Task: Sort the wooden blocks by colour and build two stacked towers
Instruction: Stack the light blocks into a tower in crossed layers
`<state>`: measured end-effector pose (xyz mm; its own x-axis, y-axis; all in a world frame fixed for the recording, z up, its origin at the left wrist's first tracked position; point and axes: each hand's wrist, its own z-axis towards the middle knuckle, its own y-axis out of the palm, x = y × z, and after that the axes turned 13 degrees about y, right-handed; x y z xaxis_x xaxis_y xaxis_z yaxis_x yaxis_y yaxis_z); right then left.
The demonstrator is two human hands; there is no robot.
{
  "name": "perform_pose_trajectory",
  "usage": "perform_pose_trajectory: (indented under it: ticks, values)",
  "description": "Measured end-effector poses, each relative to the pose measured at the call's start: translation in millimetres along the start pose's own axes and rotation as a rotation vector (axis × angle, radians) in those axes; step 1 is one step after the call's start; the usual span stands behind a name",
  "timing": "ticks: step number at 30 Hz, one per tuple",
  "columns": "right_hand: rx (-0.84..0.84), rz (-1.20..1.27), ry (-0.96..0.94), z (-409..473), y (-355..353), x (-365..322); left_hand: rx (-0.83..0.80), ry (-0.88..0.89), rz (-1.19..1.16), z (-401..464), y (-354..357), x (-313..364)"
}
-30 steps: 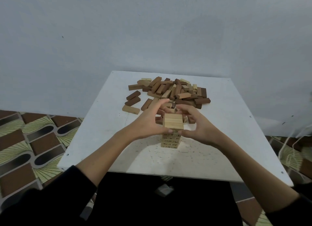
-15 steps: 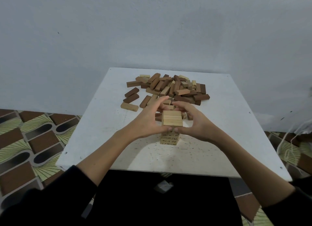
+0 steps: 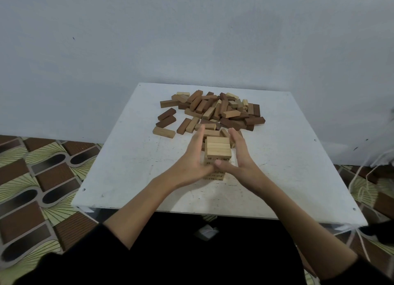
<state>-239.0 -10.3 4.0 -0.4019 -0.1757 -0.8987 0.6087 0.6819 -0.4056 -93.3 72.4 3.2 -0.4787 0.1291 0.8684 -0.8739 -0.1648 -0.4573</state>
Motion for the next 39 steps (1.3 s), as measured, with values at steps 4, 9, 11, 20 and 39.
perform_pose_trajectory:
  ticks: [4,9,11,20,39]
  values:
    - [0.032,0.036,-0.011,-3,11,3,-0.021,-0.041,-0.034,-3,10,3]
    - [0.053,0.066,-0.016,-4,14,3,-0.039,-0.038,-0.081,-3,13,4]
    - [0.045,0.072,-0.018,-4,15,1,-0.042,-0.047,-0.087,-4,13,3]
    - [0.047,0.061,0.014,-3,18,1,-0.027,-0.050,-0.168,-4,18,-3]
    - [0.021,0.000,-0.012,2,2,9,0.021,0.013,-0.074,-9,6,-2]
